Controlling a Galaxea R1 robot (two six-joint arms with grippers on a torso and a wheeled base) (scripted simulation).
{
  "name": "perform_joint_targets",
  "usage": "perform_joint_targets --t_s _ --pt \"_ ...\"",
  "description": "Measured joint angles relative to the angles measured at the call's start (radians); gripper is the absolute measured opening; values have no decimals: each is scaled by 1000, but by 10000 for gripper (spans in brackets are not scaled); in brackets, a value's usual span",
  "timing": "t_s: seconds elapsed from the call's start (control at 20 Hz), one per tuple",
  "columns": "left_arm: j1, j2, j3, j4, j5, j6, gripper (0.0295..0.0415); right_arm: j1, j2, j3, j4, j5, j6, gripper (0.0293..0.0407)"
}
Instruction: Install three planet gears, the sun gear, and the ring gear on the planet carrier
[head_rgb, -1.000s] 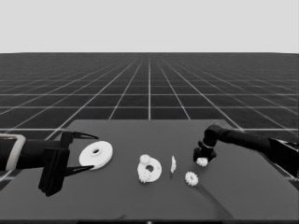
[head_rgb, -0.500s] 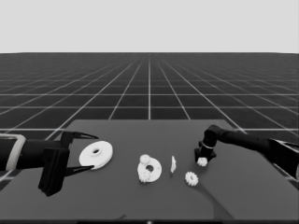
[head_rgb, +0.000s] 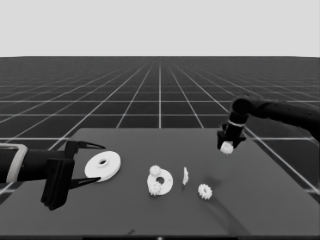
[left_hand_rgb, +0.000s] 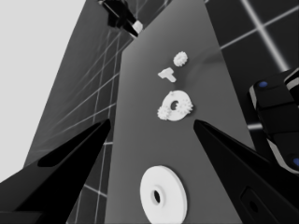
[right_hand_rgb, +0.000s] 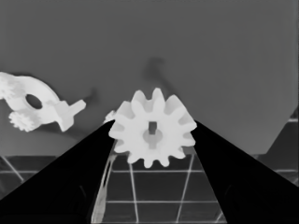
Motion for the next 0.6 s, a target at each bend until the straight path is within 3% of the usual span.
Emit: perform_joint_targets --t_s 0.15,0.2,0.3,0.6 --pt "0 0 0 0 0 0 385 7 3 -6 6 -5 -3 312" --pt "0 0 0 0 0 0 385 9 77 161 12 0 309 312" --pt "0 0 0 0 0 0 385 10 353 169 18 8 533 312" --pt "0 0 0 0 0 0 385 11 517 56 19 10 572 312"
